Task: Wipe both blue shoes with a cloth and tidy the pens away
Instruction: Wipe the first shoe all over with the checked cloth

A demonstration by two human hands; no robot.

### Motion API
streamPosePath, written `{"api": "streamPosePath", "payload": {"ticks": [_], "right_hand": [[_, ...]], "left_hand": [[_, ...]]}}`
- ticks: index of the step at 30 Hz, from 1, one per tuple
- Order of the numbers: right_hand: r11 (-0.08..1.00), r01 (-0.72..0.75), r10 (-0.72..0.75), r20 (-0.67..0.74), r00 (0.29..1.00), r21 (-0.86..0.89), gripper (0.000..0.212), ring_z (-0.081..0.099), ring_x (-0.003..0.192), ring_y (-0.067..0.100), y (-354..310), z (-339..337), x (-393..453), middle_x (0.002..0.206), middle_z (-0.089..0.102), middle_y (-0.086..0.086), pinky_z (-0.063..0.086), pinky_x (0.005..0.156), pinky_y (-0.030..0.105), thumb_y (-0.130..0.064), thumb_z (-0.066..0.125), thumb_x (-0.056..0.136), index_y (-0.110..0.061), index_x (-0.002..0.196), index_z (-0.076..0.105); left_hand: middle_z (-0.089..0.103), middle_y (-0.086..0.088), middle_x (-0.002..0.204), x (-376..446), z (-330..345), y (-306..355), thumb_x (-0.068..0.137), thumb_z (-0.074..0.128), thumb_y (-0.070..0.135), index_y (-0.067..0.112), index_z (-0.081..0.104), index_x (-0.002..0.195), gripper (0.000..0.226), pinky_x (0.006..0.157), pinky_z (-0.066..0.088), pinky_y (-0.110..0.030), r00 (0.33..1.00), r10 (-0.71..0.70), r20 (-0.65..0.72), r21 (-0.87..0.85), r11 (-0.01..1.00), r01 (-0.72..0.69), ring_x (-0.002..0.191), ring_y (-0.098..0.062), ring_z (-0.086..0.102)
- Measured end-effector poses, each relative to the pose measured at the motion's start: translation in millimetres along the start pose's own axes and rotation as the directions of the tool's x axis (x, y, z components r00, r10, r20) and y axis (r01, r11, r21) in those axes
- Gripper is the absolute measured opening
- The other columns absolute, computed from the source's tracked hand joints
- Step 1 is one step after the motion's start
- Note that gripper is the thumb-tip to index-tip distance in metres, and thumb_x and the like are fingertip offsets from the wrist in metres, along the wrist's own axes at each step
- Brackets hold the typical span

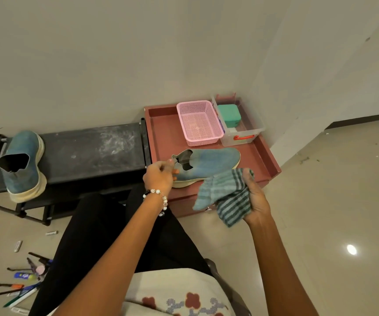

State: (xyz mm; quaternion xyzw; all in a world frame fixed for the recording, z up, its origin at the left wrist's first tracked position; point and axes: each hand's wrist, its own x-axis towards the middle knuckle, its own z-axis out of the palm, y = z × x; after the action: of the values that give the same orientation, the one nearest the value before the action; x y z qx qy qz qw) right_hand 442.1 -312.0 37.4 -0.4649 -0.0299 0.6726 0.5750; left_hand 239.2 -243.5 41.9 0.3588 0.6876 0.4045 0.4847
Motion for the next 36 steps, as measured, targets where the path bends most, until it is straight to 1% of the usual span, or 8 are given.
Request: {"api": "streamPosePath", "payload": {"ticks": [4,8,14,17,21,24,28,36], "right_hand": [[1.0,0.008,-0.007,-0.207,0.978,0.004,0.029,0.07,0.081,0.031,7.0,-6.1,3.3,0.097,0.07,0.02,0.057,0.062,0.042,-0.005,0.072,0.077,0.003,0.103,0.062],[0.999,0.046,-0.037,-0.376,0.926,0.014,0.034,0.067,0.084,0.037,11.2,-5.6,16.0,0.106,0.065,0.025,0.058,0.059,0.045,0.013,0.061,0.077,0.009,0.111,0.059],[0.849,0.291,-0.508,-0.527,0.682,-0.441,0.023,0.066,0.088,0.022,22.0,27.8,52.6,0.1,0.065,0.005,0.057,0.076,0.036,-0.01,0.067,0.084,-0.011,0.106,0.06],[0.623,0.346,-0.724,-0.349,0.595,-0.701,0.034,0.062,0.086,0.015,46.9,47.0,72.6,0.1,0.062,-0.001,0.053,0.078,0.024,-0.022,0.067,0.086,-0.012,0.115,0.054],[0.128,0.462,-0.628,0.289,0.723,-0.877,0.048,0.059,0.11,0.022,101.6,48.0,101.7,0.12,0.062,0.009,0.051,0.092,0.037,-0.007,0.055,0.085,-0.01,0.132,0.048],[-0.314,0.551,-0.392,0.635,0.666,-0.773,0.072,0.032,0.137,0.029,119.0,28.4,122.8,0.143,0.043,0.018,0.026,0.113,0.048,0.01,0.052,0.069,-0.006,0.138,0.04],[-0.315,0.568,-0.286,0.646,0.707,-0.76,0.063,0.032,0.138,0.03,104.2,25.3,131.3,0.145,0.039,0.02,0.023,0.115,0.044,0.0,0.036,0.075,0.002,0.137,0.042],[-0.619,0.276,-0.351,0.574,0.74,-0.735,0.079,0.051,0.12,0.043,70.8,-32.8,133.5,0.123,0.06,0.023,0.025,0.101,0.061,0.015,0.074,0.044,0.005,0.121,0.059]], "left_hand": [[0.071,0.0,0.087,12.5,-5.5,-11.3,0.089,0.065,0.013,0.013,0.072,0.091,0.007,0.082,0.054,-0.029,0.988,0.146,0.044,0.208,0.966,-0.152,0.084,-0.016,0.067],[0.065,-0.003,0.114,37.7,-1.3,-24.6,0.084,0.068,0.007,0.015,0.064,0.121,0.038,0.092,0.043,-0.025,0.92,0.312,0.236,0.474,0.79,-0.39,0.106,-0.019,0.059],[0.06,-0.009,0.128,78.2,11.7,-39.6,0.09,0.064,0.01,0.018,0.049,0.14,0.053,0.095,0.033,-0.016,0.889,0.306,0.34,0.488,0.751,-0.445,0.117,-0.022,0.055],[0.066,-0.008,0.119,91.7,19.6,-46.9,0.091,0.063,0.012,0.012,0.059,0.13,0.039,0.093,0.038,-0.015,0.934,0.254,0.252,0.367,0.868,-0.335,0.111,-0.017,0.06],[0.071,-0.01,0.101,98.7,25.3,-52.2,0.093,0.061,0.021,0.014,0.066,0.119,0.028,0.084,0.047,-0.031,0.945,0.256,0.204,0.436,0.84,-0.322,0.101,-0.026,0.064],[0.04,-0.018,0.147,91.8,27.0,-48.7,0.098,0.042,0.004,0.014,0.02,0.152,0.059,0.109,0.035,-0.041,0.86,0.347,0.373,0.665,0.546,-0.509,0.14,-0.034,0.031],[-0.029,0.001,0.155,74.9,20.0,-56.2,0.095,0.023,0.005,0.015,-0.021,0.148,0.069,0.119,-0.002,-0.05,0.711,0.303,0.634,0.747,-0.004,-0.664,0.146,-0.025,-0.019],[-0.04,-0.004,0.148,86.9,24.6,-77.8,0.1,0.023,0.01,0.01,-0.025,0.147,0.066,0.118,-0.003,-0.046,0.758,0.168,0.63,0.774,-0.208,-0.598,0.144,-0.026,-0.023]]}}
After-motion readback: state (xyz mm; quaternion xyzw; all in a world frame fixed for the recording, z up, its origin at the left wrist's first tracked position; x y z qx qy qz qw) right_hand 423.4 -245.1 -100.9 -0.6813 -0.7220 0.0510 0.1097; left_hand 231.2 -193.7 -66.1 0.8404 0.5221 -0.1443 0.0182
